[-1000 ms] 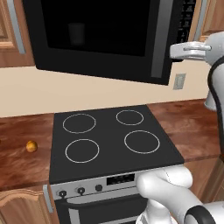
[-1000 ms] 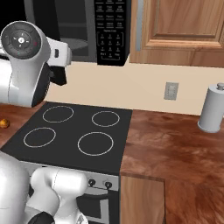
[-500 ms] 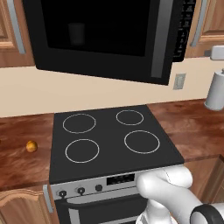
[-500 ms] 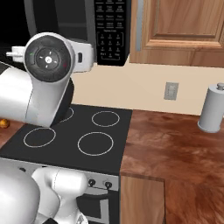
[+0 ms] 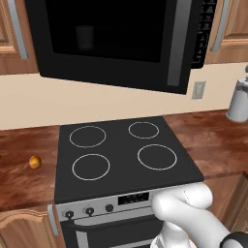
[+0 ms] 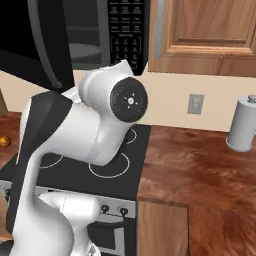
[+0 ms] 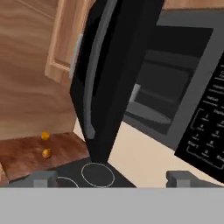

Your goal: Open the microwave door.

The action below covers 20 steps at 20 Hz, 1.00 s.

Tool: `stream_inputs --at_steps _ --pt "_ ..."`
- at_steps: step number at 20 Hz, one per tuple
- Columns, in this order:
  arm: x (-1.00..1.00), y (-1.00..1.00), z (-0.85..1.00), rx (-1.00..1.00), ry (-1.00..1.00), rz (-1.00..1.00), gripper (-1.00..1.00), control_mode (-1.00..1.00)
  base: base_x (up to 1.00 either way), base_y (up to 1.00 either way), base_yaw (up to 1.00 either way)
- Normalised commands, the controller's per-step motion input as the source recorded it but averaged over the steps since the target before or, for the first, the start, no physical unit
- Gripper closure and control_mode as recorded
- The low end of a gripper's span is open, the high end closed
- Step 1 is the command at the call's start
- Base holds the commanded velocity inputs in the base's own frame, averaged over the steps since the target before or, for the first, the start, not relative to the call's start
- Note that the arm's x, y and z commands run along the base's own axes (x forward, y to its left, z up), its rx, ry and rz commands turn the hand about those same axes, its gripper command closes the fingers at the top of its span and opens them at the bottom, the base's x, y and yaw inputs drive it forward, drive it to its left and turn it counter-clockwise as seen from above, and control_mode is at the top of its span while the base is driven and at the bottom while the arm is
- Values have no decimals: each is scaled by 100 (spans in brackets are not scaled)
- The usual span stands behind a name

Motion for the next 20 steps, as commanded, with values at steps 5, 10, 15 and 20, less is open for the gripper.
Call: stream_inputs --at_steps 5,10,15,20 --pt "40 -2 -51 -55 -41 28 -100 -100 0 0 0" --pt "58 16 -19 -49 -37 9 -100 -100 0 0 0" --pt "58 7 20 -24 -15 0 -100 -100 0 0 0" --pt "49 15 24 -6 -14 2 -100 -100 0 0 0"
